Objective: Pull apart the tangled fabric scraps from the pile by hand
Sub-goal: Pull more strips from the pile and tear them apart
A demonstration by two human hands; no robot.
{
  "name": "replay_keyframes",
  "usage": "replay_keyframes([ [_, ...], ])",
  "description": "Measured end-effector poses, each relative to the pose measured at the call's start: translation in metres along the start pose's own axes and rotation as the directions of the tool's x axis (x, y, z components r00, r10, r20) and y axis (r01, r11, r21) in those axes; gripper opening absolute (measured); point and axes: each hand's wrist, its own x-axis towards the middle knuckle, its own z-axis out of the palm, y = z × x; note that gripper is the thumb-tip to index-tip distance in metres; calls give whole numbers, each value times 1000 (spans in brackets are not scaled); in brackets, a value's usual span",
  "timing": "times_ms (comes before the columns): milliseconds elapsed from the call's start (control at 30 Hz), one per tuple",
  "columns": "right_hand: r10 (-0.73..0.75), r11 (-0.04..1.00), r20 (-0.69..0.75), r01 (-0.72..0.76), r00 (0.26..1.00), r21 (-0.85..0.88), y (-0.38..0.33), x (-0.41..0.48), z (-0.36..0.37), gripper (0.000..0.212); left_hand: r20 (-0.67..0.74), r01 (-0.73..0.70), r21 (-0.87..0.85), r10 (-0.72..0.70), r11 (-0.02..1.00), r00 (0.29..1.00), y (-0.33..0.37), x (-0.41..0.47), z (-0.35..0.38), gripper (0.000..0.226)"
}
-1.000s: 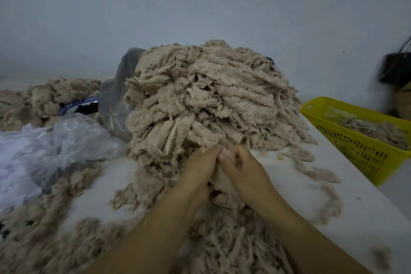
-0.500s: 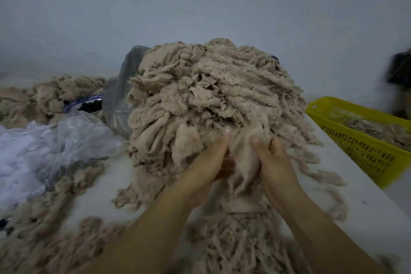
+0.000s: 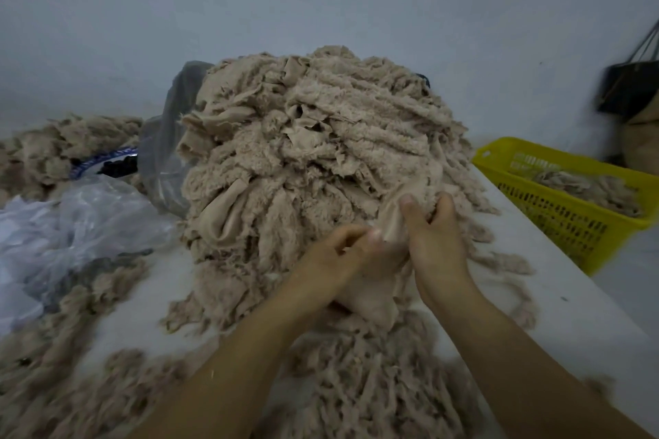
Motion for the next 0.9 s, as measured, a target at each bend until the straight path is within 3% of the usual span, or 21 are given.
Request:
replay_keyframes([
  [100, -50, 998, -13, 50, 999, -40, 4, -2, 3, 21, -56, -87, 116, 94, 989, 994, -6, 3, 5, 27],
  [200, -15, 1000, -64, 16, 998, 4, 3, -2, 1, 13, -225, -111, 29, 115, 993, 967, -8, 6, 0, 43],
  [300, 80, 992, -182, -60, 980, 114, 2, 8, -9, 61, -464, -100, -231, -19, 968, 886, -10, 13, -30, 41],
  [367, 112, 984, -206, -79, 972, 162, 3, 13, -14, 70, -387, -62, -191, -18, 980, 922, -10, 11, -36, 47],
  [433, 150, 975, -164, -118, 975, 188, 2, 13, -10, 70, -110, 38, 65, -31, 997, 993, -12, 5, -21, 58],
  [500, 180, 973, -158, -152, 971, 174, -3, 9, -6, 69, 76, 10, 297, -34, 955, 997, -17, 4, -4, 40],
  [533, 186, 976, -171, -162, 967, 145, -5, 8, -7, 65, 76, -23, 302, 0, 953, 997, -18, 6, 0, 22],
  [600, 157, 988, -174, -156, 972, 18, -9, 7, -13, 52, -24, -32, 207, 37, 978, 999, -14, 8, -3, 25],
  [667, 63, 970, -34, -69, 997, -234, -10, 1, -20, 55, -161, -22, 46, 29, 999, 987, -7, 12, -10, 28],
  [700, 9, 950, 104, 24, 994, -310, -9, -4, -21, 58, -196, -30, -35, 23, 999, 980, -3, 13, -13, 27],
  [733, -18, 943, 271, 107, 962, -316, -13, -10, -19, 53, -205, -43, -102, 21, 994, 979, 0, 14, -13, 26],
  [800, 44, 943, 553, 148, 832, -298, -19, -24, -10, 22, -153, -45, -174, 18, 984, 988, 3, 15, -10, 24],
  [833, 67, 929, 620, 178, 781, -325, -16, -28, -8, 10, -118, -38, -182, 16, 983, 993, 3, 15, -8, 24],
  [867, 72, 912, 612, 196, 788, -360, -13, -27, -7, 7, -102, -31, -187, 12, 982, 995, 2, 14, -7, 26],
  [900, 60, 907, 526, 174, 849, -383, -10, -22, -9, 7, -110, -25, -177, 5, 984, 994, 2, 13, -9, 26],
])
